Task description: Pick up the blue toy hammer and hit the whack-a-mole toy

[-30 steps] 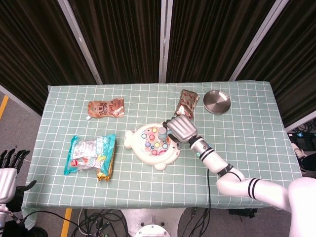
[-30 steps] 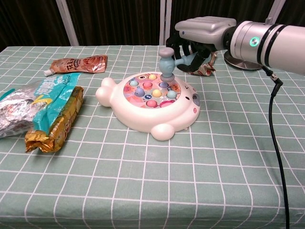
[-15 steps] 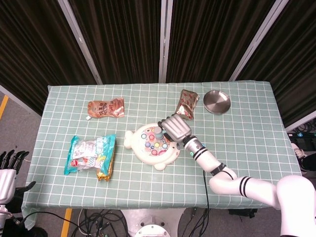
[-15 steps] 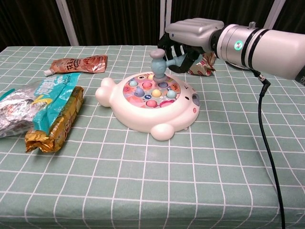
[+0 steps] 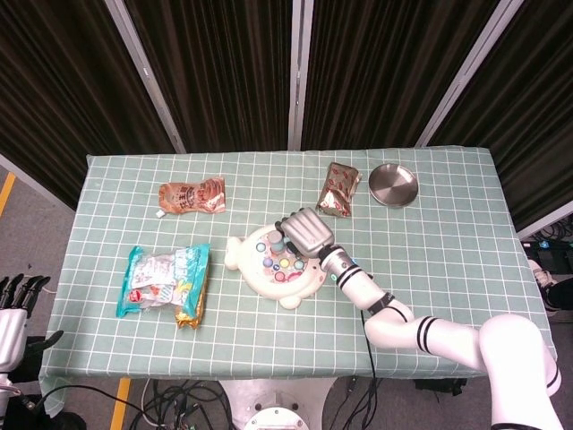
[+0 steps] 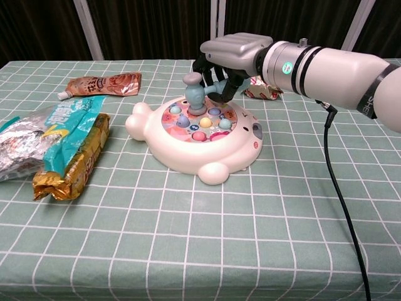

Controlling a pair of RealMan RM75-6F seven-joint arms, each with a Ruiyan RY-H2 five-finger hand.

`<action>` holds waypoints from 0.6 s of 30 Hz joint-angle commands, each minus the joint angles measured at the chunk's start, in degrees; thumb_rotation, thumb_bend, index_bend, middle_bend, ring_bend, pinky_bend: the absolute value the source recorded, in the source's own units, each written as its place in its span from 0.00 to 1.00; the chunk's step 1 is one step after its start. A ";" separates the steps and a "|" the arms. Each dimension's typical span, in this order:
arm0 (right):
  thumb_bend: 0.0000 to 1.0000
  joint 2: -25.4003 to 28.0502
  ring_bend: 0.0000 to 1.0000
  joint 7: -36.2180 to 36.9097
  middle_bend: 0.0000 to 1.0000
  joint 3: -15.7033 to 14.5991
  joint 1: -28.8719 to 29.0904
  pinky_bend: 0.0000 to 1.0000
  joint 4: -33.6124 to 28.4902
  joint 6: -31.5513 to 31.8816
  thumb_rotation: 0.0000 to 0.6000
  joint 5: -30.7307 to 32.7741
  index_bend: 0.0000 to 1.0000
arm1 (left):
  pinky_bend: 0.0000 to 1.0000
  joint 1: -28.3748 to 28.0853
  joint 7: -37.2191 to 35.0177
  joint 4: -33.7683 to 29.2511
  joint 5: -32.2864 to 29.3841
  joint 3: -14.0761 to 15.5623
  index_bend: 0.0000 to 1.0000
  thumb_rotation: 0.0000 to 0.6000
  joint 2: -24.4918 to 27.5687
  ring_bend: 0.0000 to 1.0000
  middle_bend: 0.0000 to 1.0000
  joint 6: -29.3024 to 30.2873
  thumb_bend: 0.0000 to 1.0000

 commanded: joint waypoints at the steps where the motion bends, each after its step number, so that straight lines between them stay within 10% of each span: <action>1: 0.52 0.11 0.53 0.26 0.67 0.04 -0.07 0.66 -0.39 0.59 1.00 -0.16 0.70 | 0.02 0.02 -0.10 0.10 0.04 -0.01 0.14 1.00 -0.07 0.05 0.14 0.02 0.00; 18: 0.52 -1.74 0.53 1.74 0.67 1.83 1.40 0.66 4.38 0.16 1.00 2.43 0.70 | 0.02 0.37 -0.65 0.66 -0.04 -0.07 0.14 1.00 -0.26 0.05 0.14 0.25 0.00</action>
